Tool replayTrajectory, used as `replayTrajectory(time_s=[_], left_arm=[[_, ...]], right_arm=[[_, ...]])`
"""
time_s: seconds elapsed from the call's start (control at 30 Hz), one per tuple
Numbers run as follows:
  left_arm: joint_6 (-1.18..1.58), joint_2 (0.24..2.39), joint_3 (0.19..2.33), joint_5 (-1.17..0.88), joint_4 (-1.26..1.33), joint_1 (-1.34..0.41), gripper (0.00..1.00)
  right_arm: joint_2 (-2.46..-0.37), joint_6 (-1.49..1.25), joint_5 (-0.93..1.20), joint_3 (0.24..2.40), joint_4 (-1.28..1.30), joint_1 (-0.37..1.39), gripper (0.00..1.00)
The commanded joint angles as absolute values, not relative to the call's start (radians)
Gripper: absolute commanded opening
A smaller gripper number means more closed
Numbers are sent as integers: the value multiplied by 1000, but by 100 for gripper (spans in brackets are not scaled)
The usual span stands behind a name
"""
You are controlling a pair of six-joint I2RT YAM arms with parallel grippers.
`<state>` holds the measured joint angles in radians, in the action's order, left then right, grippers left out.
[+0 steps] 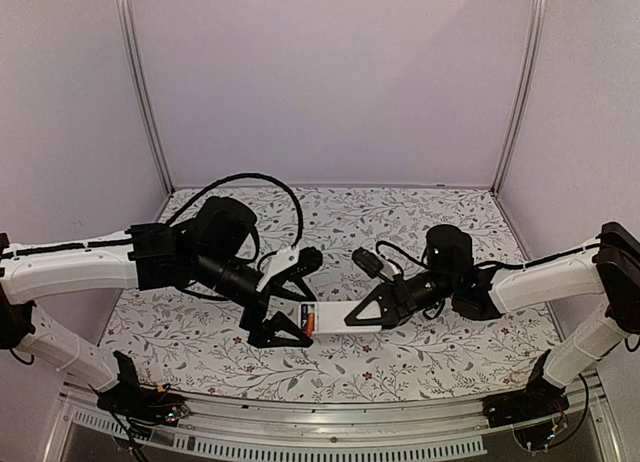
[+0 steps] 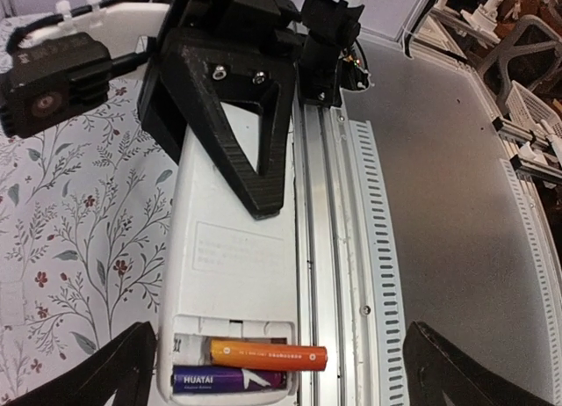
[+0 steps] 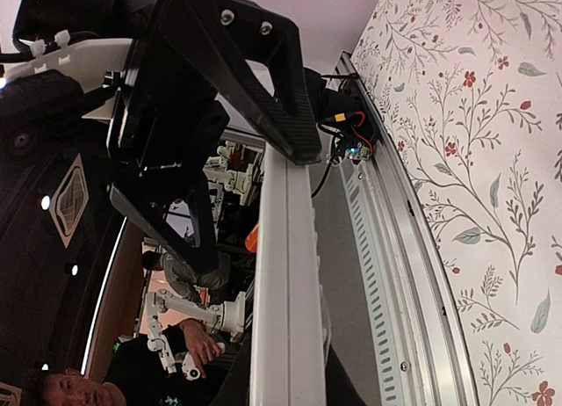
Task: Load the batteries into the remote control
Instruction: Load the battery into the battery compartment.
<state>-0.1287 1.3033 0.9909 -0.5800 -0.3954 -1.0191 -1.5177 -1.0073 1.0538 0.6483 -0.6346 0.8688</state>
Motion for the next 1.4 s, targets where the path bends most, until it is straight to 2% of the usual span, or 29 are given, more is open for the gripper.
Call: replayTrajectory(time_s=[0.0, 0.27, 0.57, 0.8, 1.37], left_arm=[[-151, 1319, 1012, -591, -431, -1039, 99], [-178, 1333, 1008, -581, -441, -1043, 92], [-189, 1345, 1017, -570, -456, -1043, 90], [-189, 1358, 1023, -557, -462, -1043, 80], [-181, 1377, 1038, -543, -469, -1040, 66]], right_arm=[[-1484, -977, 1049, 676, -612, 881, 0], [-1480, -967, 1048, 681, -602, 888, 0], [-1480, -962, 1048, 684, -597, 894, 0], [-1479, -956, 1047, 686, -588, 900, 0], [-1473, -928, 1051, 695, -554, 906, 0]])
